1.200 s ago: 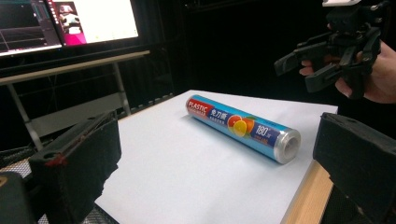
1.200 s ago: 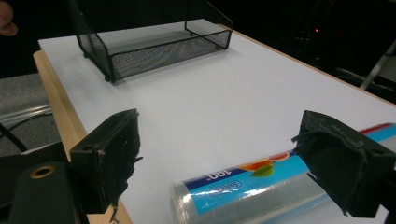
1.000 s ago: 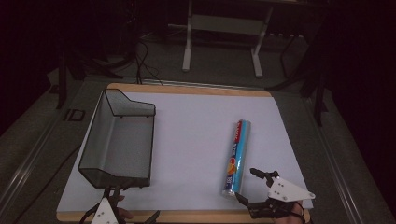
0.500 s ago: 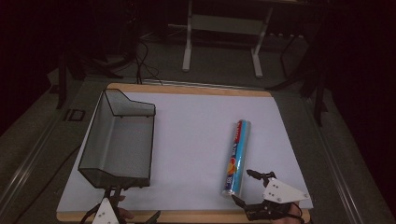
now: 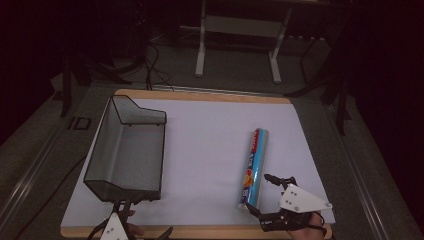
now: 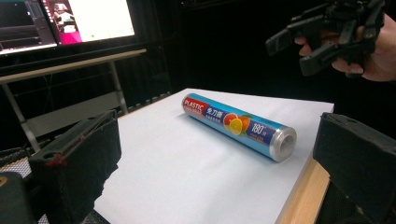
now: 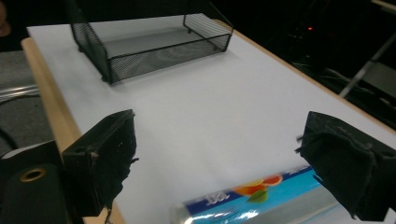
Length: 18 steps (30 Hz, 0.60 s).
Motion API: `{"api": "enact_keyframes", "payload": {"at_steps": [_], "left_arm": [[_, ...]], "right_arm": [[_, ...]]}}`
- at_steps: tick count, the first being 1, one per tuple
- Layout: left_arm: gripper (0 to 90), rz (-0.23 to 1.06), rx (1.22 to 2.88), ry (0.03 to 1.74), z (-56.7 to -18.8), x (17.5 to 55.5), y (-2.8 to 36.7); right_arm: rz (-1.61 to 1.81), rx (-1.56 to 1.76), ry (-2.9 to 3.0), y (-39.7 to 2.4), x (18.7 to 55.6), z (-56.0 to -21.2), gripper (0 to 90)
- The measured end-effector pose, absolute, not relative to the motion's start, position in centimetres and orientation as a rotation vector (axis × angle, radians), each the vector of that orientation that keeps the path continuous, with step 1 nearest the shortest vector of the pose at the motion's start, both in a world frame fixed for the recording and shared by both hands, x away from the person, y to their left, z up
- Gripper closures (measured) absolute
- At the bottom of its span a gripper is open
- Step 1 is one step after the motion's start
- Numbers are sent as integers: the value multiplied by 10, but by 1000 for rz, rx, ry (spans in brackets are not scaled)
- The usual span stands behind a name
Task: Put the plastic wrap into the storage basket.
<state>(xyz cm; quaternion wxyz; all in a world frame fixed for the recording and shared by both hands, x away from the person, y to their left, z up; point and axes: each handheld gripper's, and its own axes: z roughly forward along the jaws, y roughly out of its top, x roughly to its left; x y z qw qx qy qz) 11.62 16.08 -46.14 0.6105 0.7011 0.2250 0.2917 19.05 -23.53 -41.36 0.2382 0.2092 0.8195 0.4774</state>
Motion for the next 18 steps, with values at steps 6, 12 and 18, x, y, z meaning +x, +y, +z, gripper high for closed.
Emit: {"api": "enact_keyframes", "payload": {"at_steps": [6,12,18], "left_arm": [[18,668,1618,520,-462,116,160],[18,663,1619,519,-462,116,160],[18,662,1619,518,-462,116,159]], "right_arm": [[1290,608,2219,-225,198,-403,91],[1256,663,2209,-214,208,-399,92],[1195,775,2203,-209,226,-401,92]]}}
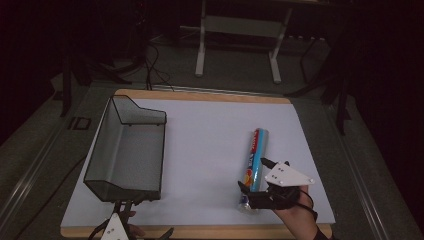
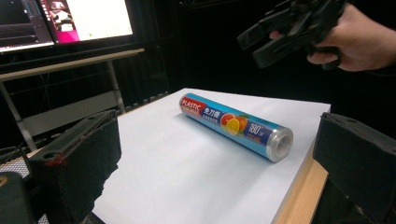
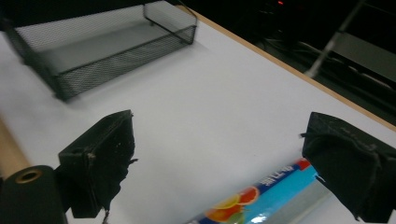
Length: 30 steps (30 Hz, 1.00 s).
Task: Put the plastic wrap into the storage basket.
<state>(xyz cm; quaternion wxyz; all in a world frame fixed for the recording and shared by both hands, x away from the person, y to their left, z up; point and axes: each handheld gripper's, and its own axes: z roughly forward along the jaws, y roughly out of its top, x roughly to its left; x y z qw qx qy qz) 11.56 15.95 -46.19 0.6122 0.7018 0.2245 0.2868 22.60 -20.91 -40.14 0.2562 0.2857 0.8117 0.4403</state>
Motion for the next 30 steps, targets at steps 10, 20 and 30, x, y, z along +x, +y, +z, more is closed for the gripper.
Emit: {"api": "enact_keyframes", "payload": {"at_steps": [10,20,30], "left_arm": [[18,666,1628,511,-462,115,158],[18,669,1633,510,-463,115,157],[18,686,1628,502,-462,113,156]], "right_arm": [[1133,940,2154,-208,254,-417,94],[1063,1204,2097,-207,287,-432,97],[1002,1440,2042,-214,316,-446,96]]}}
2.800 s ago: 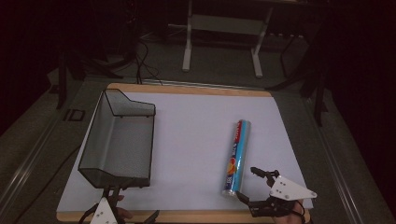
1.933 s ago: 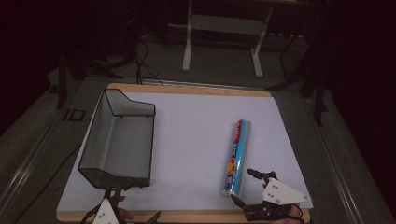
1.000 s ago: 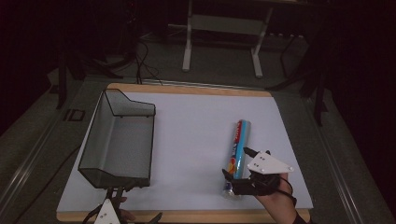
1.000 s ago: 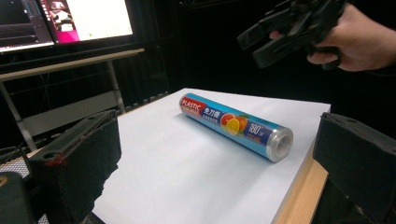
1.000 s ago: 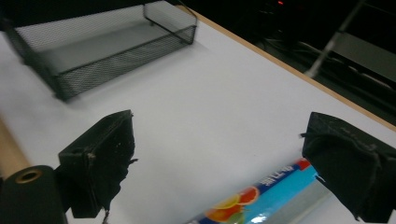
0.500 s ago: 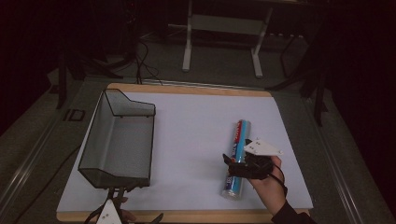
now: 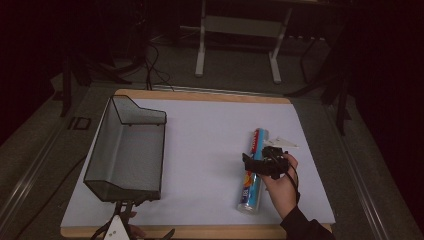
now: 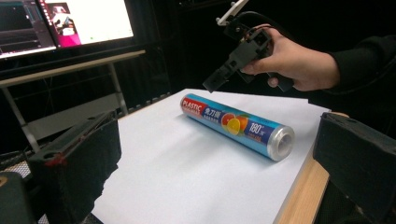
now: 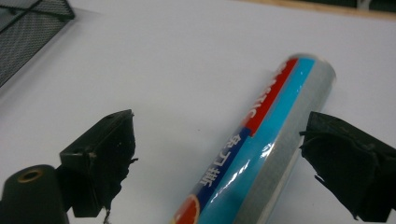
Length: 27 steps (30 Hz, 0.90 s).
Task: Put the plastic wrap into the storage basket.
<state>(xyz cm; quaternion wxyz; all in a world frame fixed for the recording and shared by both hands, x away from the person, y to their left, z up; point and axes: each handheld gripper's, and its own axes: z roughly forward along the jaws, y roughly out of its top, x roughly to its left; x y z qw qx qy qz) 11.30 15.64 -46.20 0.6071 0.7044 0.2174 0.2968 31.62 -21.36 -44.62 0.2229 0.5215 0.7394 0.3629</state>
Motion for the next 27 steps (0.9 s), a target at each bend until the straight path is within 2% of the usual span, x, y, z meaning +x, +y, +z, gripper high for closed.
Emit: {"api": "enact_keyframes", "payload": {"at_steps": [21,27], "left_arm": [[18,676,1636,503,-463,113,155],[18,679,1638,502,-463,113,154]], "right_arm": [[754,1758,2068,-219,355,-468,96],[711,1934,2067,-224,369,-472,96]]}}
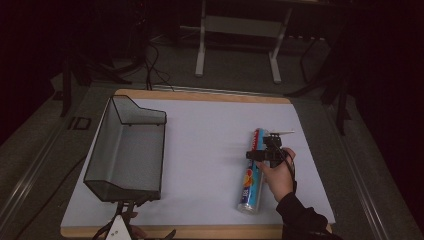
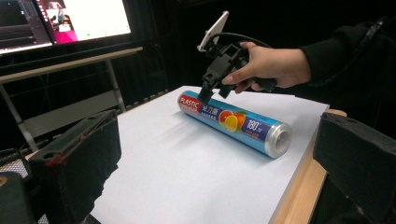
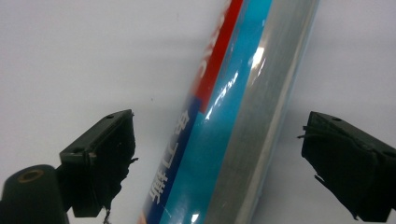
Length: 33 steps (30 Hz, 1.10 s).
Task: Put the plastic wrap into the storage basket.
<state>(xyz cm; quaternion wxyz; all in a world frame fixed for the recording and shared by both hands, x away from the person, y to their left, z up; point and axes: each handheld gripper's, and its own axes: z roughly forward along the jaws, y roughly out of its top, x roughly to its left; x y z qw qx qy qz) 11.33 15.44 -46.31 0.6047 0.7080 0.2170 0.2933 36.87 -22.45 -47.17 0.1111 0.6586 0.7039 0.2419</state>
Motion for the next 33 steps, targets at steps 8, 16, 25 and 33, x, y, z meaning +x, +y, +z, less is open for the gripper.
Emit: {"api": "enact_keyframes", "payload": {"at_steps": [8,16,25,33], "left_arm": [[18,679,1638,503,-463,113,155],[18,681,1642,503,-464,113,154],[18,680,1649,502,-464,113,154],[18,690,1671,496,-465,113,152]], "right_arm": [[675,2122,2061,-228,380,-488,97],[609,2188,2062,-224,382,-496,147],[588,2296,2074,-227,388,-504,270],[629,2364,2036,-232,388,-504,290]]}}
